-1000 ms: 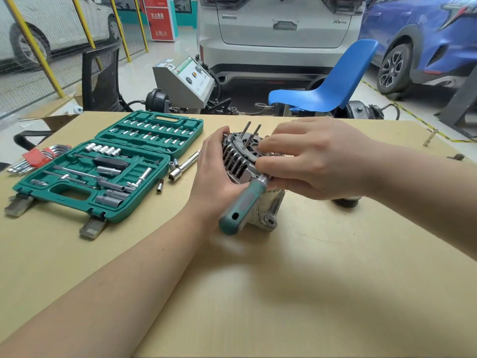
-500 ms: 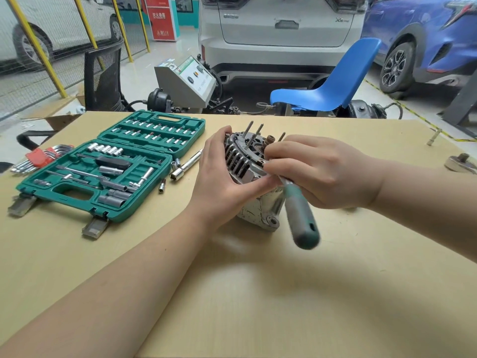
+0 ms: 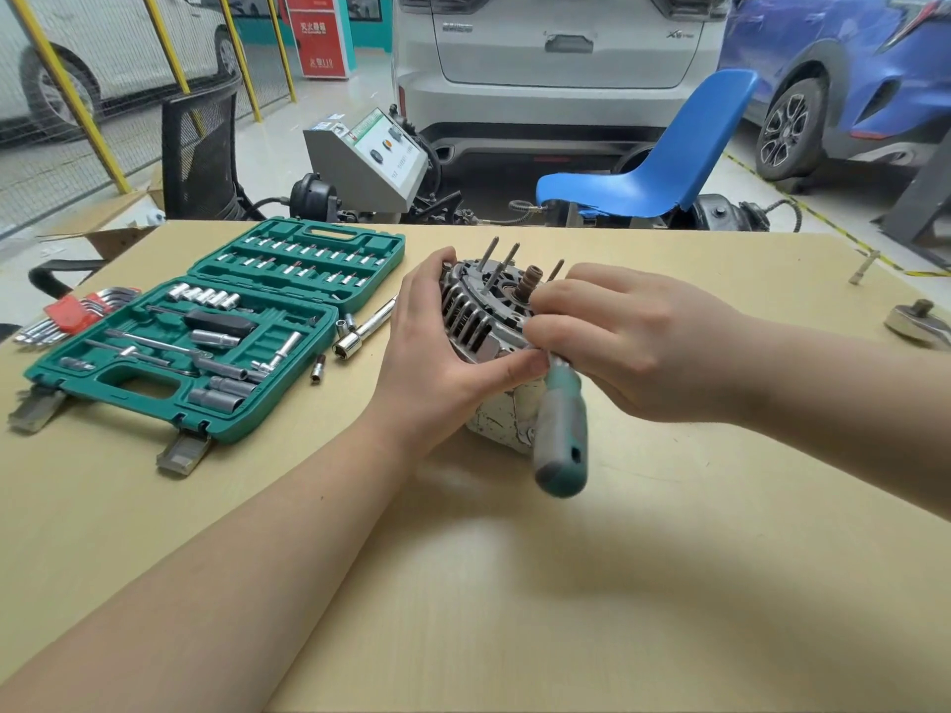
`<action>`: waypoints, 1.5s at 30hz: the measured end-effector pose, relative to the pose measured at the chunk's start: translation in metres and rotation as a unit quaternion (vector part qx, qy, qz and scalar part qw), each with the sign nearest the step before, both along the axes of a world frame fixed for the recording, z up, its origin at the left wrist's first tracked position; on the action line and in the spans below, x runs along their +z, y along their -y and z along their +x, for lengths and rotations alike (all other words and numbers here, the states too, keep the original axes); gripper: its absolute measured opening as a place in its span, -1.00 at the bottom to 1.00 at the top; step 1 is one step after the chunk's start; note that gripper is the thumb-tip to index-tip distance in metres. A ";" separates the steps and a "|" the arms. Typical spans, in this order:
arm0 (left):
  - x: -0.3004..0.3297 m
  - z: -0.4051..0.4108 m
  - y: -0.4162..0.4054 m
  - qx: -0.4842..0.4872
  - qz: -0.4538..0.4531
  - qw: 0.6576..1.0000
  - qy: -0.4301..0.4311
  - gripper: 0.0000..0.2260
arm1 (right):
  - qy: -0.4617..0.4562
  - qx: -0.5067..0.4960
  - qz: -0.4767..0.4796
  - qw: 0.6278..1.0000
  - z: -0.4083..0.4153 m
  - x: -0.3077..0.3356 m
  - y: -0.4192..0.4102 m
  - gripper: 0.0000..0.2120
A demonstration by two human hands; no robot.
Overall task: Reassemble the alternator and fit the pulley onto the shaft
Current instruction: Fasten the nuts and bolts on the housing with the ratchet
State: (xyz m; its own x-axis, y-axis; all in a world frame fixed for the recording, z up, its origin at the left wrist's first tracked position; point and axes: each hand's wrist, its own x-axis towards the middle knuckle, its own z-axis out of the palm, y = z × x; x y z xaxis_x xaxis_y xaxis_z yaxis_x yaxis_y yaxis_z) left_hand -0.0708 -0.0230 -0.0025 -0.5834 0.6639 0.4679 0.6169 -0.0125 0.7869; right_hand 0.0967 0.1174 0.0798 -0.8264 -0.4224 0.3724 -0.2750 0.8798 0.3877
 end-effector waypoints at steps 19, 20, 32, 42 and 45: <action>-0.004 -0.004 -0.002 -0.008 0.003 1.000 0.006 0.07 | -0.026 -0.012 -0.072 0.997 -0.001 -0.003 0.008 -0.82; -0.004 -0.003 -0.001 -0.008 0.004 1.000 0.003 0.08 | -0.026 -0.010 -0.068 0.997 -0.001 -0.003 0.008 -0.82; 0.002 -0.002 -0.001 0.029 -0.057 0.998 -0.026 -0.05 | -0.020 -0.007 -0.018 1.000 -0.011 0.007 0.004 -0.54; -0.006 -0.004 -0.006 0.019 -0.023 0.999 -0.027 -0.04 | -0.025 0.061 0.034 0.997 -0.027 0.023 -0.004 -0.47; -0.009 -0.005 -0.006 0.022 -0.008 0.999 -0.029 -0.03 | -0.048 0.056 0.046 0.996 -0.029 0.021 -0.003 -0.52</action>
State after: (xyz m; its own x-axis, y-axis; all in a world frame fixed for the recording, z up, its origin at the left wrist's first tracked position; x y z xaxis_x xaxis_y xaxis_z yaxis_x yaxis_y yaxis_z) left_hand -0.0759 -0.0166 -0.0117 -0.5849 0.6451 0.4916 0.6611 0.0281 0.7498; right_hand 0.0673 0.1203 0.1008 -0.7344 -0.5463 0.4028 -0.3271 0.8048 0.4952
